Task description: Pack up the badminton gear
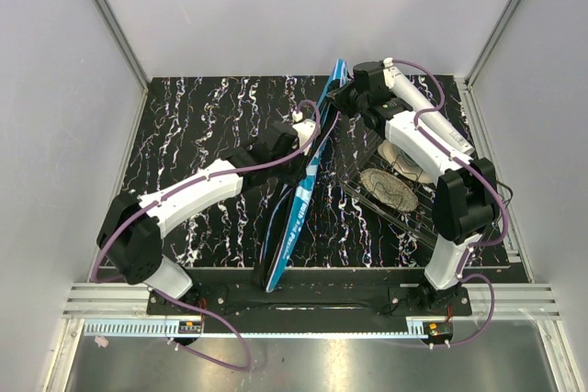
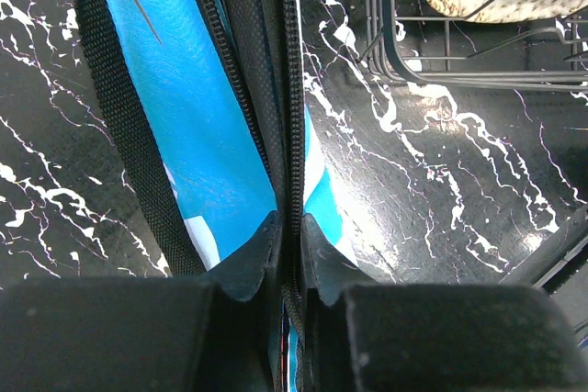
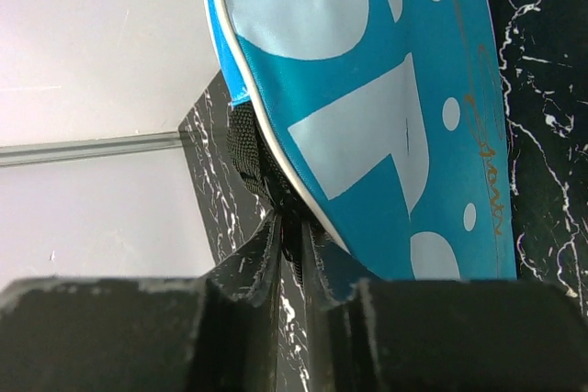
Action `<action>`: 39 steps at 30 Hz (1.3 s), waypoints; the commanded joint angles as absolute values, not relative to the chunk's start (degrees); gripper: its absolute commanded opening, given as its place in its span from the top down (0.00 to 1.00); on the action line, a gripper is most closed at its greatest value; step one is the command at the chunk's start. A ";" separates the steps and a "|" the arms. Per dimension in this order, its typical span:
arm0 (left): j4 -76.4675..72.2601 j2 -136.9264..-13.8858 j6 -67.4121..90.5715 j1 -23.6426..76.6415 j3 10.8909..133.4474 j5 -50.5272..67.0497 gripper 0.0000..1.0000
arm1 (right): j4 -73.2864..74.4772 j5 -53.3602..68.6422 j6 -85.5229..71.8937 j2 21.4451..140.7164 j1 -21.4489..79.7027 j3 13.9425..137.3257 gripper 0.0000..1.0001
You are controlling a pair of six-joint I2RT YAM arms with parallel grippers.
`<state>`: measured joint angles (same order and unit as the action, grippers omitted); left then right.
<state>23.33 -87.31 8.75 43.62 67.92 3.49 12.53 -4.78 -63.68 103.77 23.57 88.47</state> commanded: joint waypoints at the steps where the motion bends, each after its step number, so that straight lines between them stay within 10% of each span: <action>1: 19.60 -87.10 9.84 43.42 69.35 4.31 1.00 | 11.60 -8.35 -64.16 101.60 23.20 88.33 0.80; 8: 19.69 -87.19 11.33 43.24 69.26 4.74 1.00 | 6.53 -3.46 -58.37 101.69 23.11 87.19 1.00; 17: 18.19 -78.49 19.32 31.76 66.88 20.10 0.20 | -12.74 15.02 -45.45 104.58 23.03 83.14 1.00; 39: 14.34 -106.96 35.60 13.36 103.18 12.92 0.02 | -9.94 38.67 -34.19 124.01 28.73 110.12 1.00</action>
<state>18.48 -105.58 37.36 13.41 97.25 13.89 -8.73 33.58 -36.62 124.42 25.98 105.10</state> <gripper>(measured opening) 0.945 0.014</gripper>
